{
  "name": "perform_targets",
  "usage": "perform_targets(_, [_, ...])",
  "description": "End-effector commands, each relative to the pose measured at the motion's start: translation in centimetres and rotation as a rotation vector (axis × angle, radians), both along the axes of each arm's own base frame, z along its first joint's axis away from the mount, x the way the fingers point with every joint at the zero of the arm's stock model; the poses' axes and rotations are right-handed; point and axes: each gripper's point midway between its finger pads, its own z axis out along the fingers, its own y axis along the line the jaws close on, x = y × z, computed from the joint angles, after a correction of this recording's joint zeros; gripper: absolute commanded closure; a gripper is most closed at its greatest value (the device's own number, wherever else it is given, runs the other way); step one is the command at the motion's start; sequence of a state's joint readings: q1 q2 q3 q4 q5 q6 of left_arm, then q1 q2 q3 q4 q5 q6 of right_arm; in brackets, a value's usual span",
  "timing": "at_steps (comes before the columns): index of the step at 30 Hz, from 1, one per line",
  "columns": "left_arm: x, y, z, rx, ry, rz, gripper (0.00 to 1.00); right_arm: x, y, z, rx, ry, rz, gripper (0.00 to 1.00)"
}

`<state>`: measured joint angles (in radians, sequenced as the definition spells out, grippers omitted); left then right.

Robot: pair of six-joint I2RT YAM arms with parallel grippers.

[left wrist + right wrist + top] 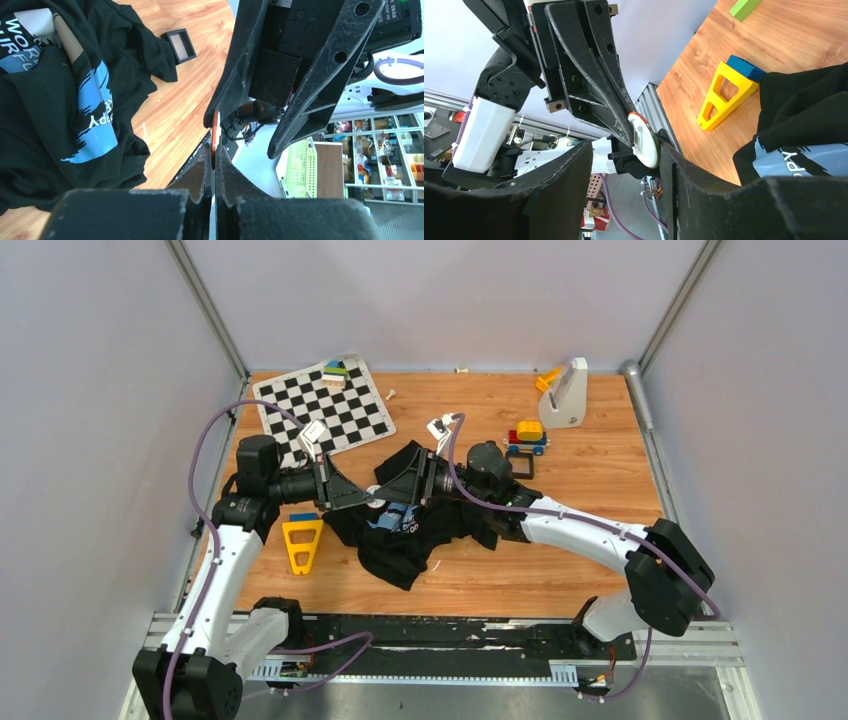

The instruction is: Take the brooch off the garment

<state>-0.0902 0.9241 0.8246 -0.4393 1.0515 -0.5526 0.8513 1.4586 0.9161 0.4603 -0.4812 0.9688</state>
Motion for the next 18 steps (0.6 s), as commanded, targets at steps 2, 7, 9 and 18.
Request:
perform_targets(2, [0.2,0.1,0.0,0.017,-0.04,-0.003,1.0,-0.4,-0.5,3.5,0.084,-0.063,0.006,0.46])
perform_targets(7, [0.5,0.4,-0.3,0.055,-0.053,0.01,1.0,0.4,-0.7,3.0,0.054,-0.046,-0.031,0.42])
perform_targets(9, [0.6,0.6,-0.5,0.081,-0.059,0.022,1.0,1.1,-0.8,2.3,0.013,-0.017,-0.072,0.37])
perform_targets(18, [2.2,2.7,-0.8,0.264,-0.284,0.194,1.0,3.0,-2.5,1.2,-0.165,0.096,-0.231,0.17])
